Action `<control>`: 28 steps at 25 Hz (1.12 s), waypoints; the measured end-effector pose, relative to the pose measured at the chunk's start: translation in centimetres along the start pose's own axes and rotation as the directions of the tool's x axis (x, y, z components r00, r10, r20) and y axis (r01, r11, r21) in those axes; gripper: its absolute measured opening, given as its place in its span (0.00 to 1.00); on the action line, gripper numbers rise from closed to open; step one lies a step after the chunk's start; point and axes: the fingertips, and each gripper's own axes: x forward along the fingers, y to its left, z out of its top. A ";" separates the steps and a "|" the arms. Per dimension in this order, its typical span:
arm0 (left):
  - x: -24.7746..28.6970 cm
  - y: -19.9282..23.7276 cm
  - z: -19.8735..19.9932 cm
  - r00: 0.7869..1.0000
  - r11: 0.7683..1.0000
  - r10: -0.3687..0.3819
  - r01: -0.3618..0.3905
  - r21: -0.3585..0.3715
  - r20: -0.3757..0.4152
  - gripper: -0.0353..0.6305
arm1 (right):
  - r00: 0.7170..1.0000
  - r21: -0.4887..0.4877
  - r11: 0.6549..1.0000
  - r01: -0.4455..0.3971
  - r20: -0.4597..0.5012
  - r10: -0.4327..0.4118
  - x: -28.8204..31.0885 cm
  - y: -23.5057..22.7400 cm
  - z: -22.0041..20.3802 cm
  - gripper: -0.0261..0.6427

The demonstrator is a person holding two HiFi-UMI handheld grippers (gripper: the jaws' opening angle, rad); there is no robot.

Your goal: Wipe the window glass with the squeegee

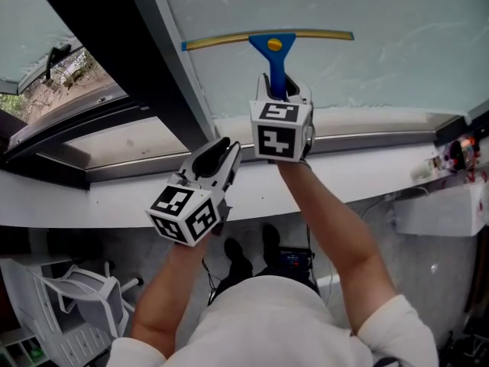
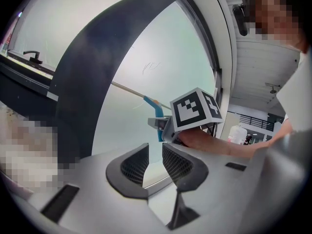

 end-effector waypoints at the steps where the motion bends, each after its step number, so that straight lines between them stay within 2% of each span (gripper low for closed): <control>1: 0.0 0.1 -0.2 1.000 1.000 0.001 -0.001 -0.003 -0.003 0.21 | 1.000 0.000 1.000 0.000 -0.005 0.000 0.1 0.0 -0.4 0.27; 18: 1.1 1.9 -4.4 0.998 0.999 0.018 -0.022 -0.047 -0.067 0.21 | 0.997 0.011 1.000 -0.012 -0.073 0.013 2.2 0.4 -5.8 0.25; 28: 1.8 2.0 -6.9 0.995 0.997 0.016 -0.024 -0.070 -0.101 0.21 | 0.997 0.014 1.000 -0.012 -0.082 0.013 2.6 0.4 -8.0 0.23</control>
